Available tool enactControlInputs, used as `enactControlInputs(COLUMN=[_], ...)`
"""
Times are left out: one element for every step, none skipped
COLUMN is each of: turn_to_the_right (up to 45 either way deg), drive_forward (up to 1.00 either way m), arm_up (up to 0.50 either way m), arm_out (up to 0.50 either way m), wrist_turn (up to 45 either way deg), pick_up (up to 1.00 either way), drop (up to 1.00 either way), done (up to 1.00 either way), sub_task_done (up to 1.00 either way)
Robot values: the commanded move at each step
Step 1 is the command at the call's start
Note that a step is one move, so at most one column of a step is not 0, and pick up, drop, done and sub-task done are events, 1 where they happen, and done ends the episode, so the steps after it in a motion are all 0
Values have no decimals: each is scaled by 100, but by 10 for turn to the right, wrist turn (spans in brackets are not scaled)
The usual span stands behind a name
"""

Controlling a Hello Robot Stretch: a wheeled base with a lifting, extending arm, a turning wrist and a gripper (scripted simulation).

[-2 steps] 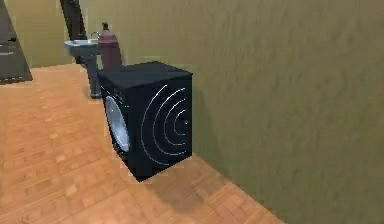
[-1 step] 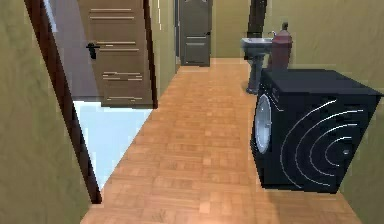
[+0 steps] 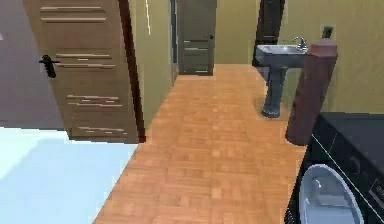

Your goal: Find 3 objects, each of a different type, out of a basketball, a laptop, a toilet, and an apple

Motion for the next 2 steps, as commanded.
enactControlInputs(turn_to_the_right=[0,0], drive_forward=[100,100], arm_up=[0,0], arm_out=[0,0], wrist_turn=[0,0], pick_up=[0,0], drop=[0,0], done=[0,0], sub_task_done=[0,0])
